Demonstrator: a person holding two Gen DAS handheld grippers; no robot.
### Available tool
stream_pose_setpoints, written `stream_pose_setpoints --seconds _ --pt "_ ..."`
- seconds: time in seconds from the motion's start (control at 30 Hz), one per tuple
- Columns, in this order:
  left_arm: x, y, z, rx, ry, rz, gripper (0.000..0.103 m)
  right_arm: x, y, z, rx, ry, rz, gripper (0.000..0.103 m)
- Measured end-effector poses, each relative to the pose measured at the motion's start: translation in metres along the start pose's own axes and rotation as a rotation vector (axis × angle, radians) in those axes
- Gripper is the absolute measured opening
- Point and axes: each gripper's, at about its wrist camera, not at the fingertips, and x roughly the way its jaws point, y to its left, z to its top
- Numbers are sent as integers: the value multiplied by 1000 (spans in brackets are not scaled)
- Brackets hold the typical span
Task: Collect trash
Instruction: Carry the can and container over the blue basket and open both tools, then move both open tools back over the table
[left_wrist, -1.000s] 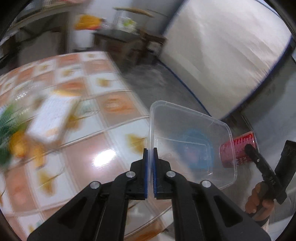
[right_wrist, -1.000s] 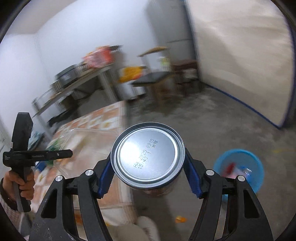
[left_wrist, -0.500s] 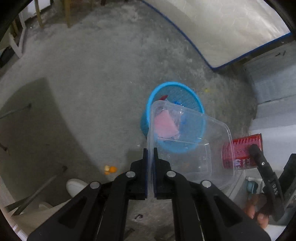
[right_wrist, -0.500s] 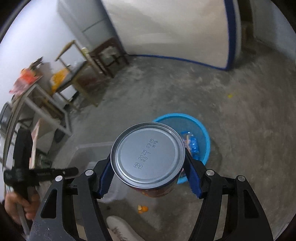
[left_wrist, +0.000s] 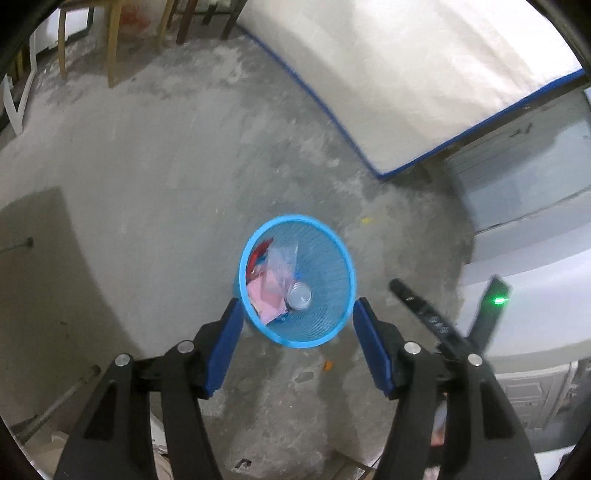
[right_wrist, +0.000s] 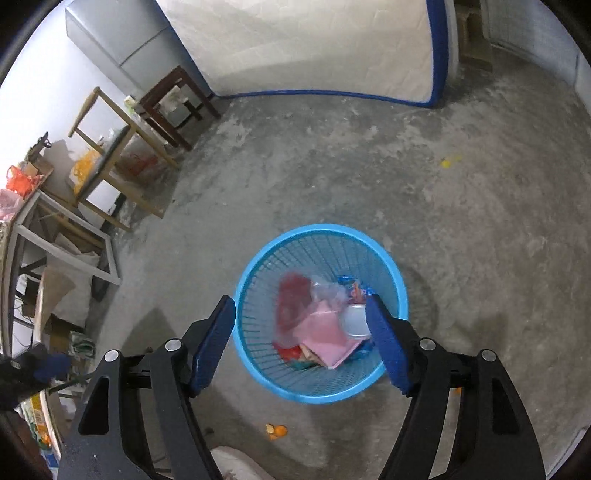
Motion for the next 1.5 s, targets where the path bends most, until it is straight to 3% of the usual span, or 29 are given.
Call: stream_pose_setpoints --seconds 0.23,0.43,0.67,0.8,0.9,1.0,1.1,1.23,1.37,1.5 --pt "-103 0 -36 72 -150 -28 70 -34 3 -20 -10 -55 47 70" --pt "-188 40 -101 65 -300 -23 80 -73 23 -48 -42 -79 80 76" --pt "-268 114 -189 -11 -467 146 84 -107 91 -80 -165 -96 40 91" --pt "-310 161 -242 -88 -557 242 87 -116 158 -98 -308 -112 34 95" --pt "-337 188 -276 -124 -617 344 92 -115 227 -118 -475 -69 92 95" --pt "-358 211 -299 -151 -656 428 94 -117 300 -144 -627 -29 173 95" --pt "-374 230 -320 -169 -697 512 95 -112 371 -173 -749 55 349 95" --pt "-385 254 -338 -209 -730 569 96 -89 450 -204 -829 180 416 95" --pt "-391 271 -346 -238 -744 587 97 -52 516 -213 -806 279 380 95" --pt "-397 279 -349 -260 -754 589 97 -7 569 -221 -738 387 256 95"
